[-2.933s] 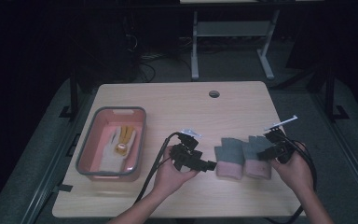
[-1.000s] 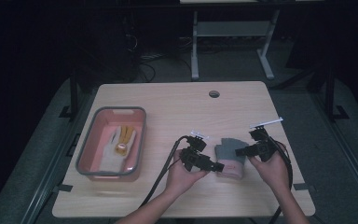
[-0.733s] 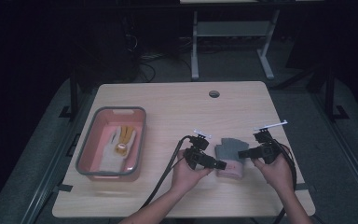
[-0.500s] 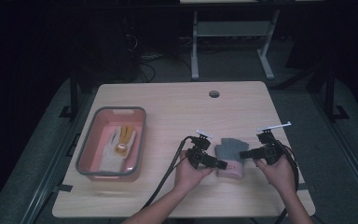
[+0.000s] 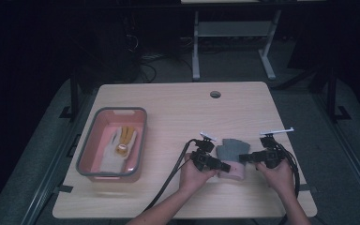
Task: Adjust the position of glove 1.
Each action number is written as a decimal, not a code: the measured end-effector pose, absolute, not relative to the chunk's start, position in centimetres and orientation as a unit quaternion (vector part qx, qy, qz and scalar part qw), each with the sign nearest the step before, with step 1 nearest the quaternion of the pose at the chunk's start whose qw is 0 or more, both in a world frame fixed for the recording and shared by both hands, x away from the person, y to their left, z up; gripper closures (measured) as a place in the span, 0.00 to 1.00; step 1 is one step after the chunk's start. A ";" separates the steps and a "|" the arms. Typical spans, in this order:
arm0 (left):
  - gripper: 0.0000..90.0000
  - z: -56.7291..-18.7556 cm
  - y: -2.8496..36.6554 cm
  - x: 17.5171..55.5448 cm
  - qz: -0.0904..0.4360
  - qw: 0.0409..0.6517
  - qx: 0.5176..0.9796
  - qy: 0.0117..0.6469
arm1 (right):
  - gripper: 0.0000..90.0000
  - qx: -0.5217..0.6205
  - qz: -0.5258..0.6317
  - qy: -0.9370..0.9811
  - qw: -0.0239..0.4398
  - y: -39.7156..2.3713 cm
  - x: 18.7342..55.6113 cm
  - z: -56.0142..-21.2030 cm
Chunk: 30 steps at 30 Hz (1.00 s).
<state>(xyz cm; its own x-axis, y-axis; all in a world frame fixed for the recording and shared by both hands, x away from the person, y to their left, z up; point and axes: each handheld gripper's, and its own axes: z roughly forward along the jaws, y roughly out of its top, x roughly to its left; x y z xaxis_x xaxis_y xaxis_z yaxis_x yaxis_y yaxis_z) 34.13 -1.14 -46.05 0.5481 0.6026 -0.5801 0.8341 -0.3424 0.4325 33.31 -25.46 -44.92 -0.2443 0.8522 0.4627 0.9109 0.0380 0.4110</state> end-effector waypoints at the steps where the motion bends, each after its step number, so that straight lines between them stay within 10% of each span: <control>1: 0.46 -46.1 -1.1 34.2 -0.162 0.358 0.804 0.446 | 0.51 -0.614 -0.327 -0.716 0.049 -25.5 33.3 -45.1; 30: 0.73 -47.0 -0.4 34.5 -0.201 0.391 0.774 0.455 | 0.87 -0.632 -0.400 -0.660 0.067 -25.5 32.1 -47.0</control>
<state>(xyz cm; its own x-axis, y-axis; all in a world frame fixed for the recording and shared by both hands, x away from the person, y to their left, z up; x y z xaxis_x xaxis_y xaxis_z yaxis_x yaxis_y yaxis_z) 34.47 -0.40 -47.04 0.5039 0.5477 -0.6679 0.8626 -0.2795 0.4216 32.09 -25.52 -47.01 -0.1916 0.7812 0.5941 0.8885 -0.1191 0.4432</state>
